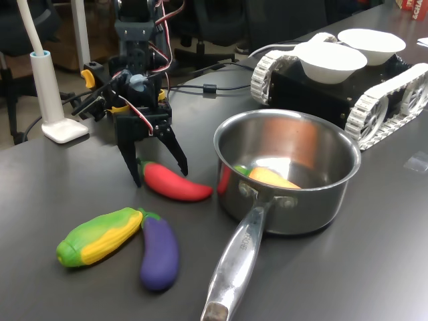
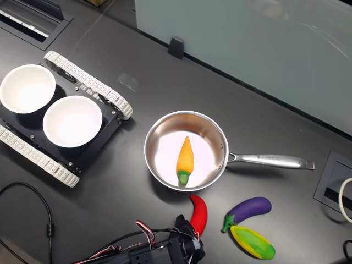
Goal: Pick up the chilli and place them in the pan
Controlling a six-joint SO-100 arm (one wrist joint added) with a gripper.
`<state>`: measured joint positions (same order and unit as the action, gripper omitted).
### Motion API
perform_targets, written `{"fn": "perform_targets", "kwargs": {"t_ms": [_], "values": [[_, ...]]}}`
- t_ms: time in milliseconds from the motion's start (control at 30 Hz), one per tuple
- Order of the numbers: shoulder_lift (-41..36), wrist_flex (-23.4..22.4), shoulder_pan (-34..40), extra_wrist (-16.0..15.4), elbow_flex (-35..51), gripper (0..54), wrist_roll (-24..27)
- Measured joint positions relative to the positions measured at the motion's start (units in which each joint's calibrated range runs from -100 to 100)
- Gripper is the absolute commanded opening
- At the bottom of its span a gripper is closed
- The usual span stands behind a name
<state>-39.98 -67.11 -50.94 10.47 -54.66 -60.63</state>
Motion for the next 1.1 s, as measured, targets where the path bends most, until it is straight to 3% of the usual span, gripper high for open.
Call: {"fn": "perform_targets", "kwargs": {"t_ms": [367,500,867,1100], "values": [[-0.25,4.5,2.2,1.19,-2.26,29.4,1.56],[-0.25,4.67,2.64,1.01,-2.71,24.5,1.71],[-1.77,5.86,3.52,1.1,-4.34,1.4,1.76],[-2.95,5.78,4.07,1.1,-4.52,0.1,1.81]]}}
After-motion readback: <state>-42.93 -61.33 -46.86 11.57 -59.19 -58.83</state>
